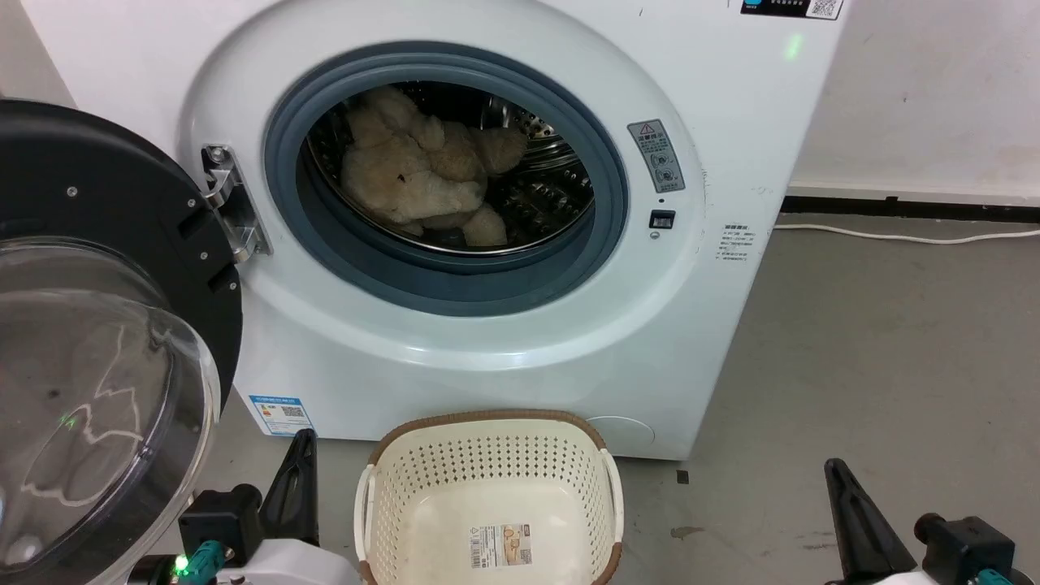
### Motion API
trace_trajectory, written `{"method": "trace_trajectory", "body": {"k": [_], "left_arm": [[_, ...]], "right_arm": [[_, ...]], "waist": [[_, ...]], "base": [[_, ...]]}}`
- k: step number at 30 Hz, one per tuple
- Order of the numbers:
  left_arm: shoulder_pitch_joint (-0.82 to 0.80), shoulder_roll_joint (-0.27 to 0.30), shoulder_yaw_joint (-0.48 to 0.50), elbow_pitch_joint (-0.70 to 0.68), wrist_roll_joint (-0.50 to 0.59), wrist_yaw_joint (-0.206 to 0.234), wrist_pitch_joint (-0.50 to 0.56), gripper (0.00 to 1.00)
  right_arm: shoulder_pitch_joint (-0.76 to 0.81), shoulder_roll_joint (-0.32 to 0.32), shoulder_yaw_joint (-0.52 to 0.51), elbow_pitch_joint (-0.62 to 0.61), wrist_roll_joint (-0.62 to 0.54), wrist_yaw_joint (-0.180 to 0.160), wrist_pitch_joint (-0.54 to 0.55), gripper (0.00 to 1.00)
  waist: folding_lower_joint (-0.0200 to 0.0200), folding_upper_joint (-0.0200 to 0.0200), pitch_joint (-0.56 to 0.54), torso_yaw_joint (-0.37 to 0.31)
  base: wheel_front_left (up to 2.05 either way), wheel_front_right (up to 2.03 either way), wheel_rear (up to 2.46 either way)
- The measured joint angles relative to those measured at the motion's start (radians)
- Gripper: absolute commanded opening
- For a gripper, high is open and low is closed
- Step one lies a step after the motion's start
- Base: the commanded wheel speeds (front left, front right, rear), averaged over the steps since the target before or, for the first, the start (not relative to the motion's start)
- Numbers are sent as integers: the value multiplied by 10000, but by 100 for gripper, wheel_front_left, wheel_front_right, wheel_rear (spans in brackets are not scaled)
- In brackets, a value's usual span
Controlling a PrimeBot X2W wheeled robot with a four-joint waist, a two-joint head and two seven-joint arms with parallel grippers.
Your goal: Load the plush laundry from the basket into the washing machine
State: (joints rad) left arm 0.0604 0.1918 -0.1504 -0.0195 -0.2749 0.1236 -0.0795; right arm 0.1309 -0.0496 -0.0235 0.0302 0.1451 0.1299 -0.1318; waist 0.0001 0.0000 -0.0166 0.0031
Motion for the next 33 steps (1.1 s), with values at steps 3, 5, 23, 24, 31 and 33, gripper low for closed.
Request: {"method": "trace_trajectory", "body": {"k": [3,5,23,24,31,33], "left_arm": [[-5,-58,44,4,92,-35,10,0],[-14,-109,75,6,153,-50,12,0],[-155,-374,385,48,709,-314,188,0],[-157,-393,395,52,729,-316,190,0],[-196,-514,502,59,978,-426,274,0],[-198,-535,545,61,1016,-454,276,0]], "right_arm": [[-51,0,10,-6,-52,0,42,0],[-113,0,17,-17,-69,0,82,0],[-365,0,61,-63,-339,0,339,0],[-366,0,67,-63,-360,0,345,0],[-450,0,84,-88,-493,0,468,0],[-481,0,90,-94,-504,0,510,0]], "waist": [[0,0,5,-1],[0,0,10,-2],[0,0,44,-8],[0,0,46,-9],[0,0,60,-11],[0,0,64,-12]], "base": [[0,0,0],[0,0,0],[0,0,0],[0,0,0],[0,0,0],[0,0,0]]}}
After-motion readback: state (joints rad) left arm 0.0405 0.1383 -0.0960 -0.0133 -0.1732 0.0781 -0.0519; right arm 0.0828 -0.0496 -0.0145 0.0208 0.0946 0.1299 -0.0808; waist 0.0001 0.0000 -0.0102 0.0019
